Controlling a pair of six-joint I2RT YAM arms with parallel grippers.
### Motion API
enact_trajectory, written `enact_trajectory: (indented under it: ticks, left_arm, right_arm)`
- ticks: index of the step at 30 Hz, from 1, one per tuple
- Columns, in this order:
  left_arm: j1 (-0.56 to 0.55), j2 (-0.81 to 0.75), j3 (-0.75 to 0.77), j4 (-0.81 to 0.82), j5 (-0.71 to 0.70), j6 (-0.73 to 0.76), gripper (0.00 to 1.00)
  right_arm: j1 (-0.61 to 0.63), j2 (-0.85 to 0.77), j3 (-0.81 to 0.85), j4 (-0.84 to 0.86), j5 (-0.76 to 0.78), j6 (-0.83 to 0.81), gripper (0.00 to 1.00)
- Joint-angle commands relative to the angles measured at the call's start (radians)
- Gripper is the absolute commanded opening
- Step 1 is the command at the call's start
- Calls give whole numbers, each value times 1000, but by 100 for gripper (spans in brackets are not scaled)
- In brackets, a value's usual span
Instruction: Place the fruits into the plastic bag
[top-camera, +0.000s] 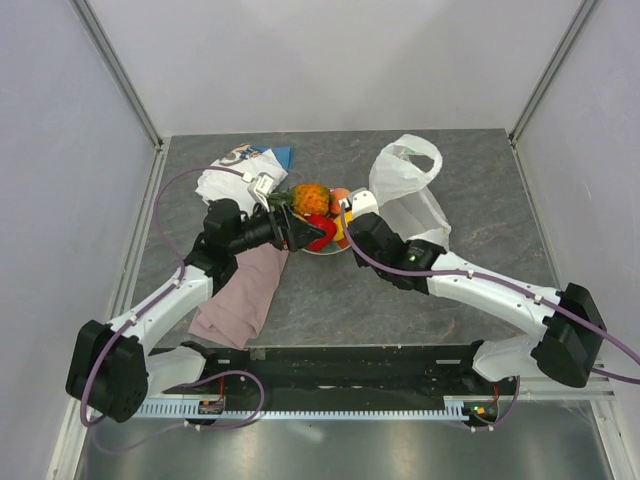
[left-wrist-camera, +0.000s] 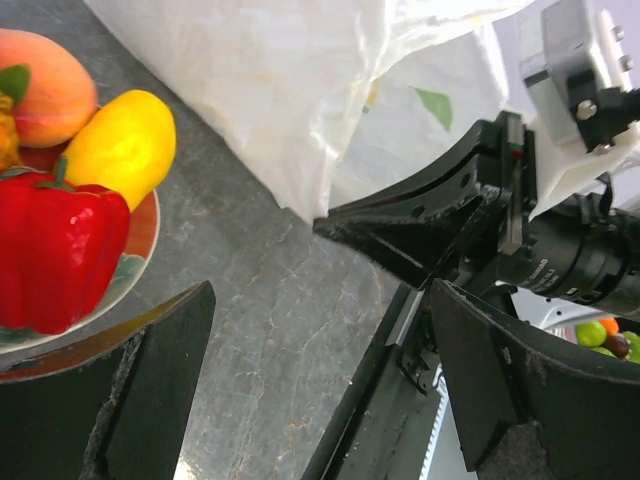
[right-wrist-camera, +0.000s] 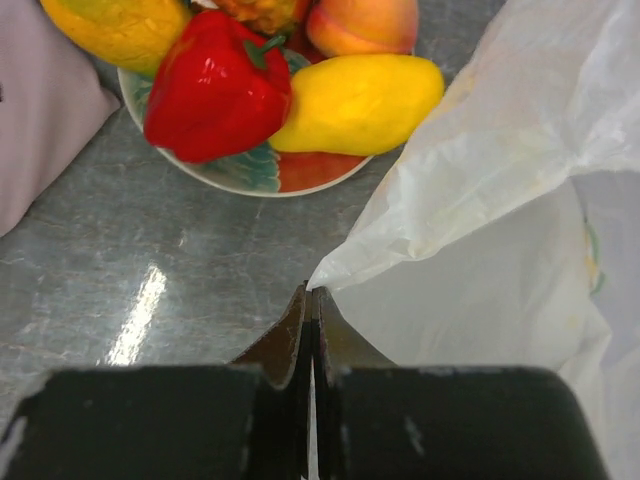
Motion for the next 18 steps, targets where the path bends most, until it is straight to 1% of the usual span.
enact_trajectory:
  ticks: [1, 4, 6, 11, 18]
  left_arm:
    - [-20, 35, -21, 135, 60, -30, 96]
    - [-62, 61, -20, 151, 48, -12, 96]
    - [-95, 92, -17, 180, 42, -12, 96]
    - [-151, 142, 0, 247, 1, -36, 96]
    - [-158, 193, 6, 322, -101, -68, 96]
  right_arm:
    - [5, -83, -60, 131, -93, 85, 0]
    - [5, -118, -85, 157, -139, 89, 0]
    - [5, -139, -100, 172, -200, 81, 0]
    - [5, -182, -167, 225, -243, 76, 0]
    - [5, -219, -223, 257, -288, 90, 0]
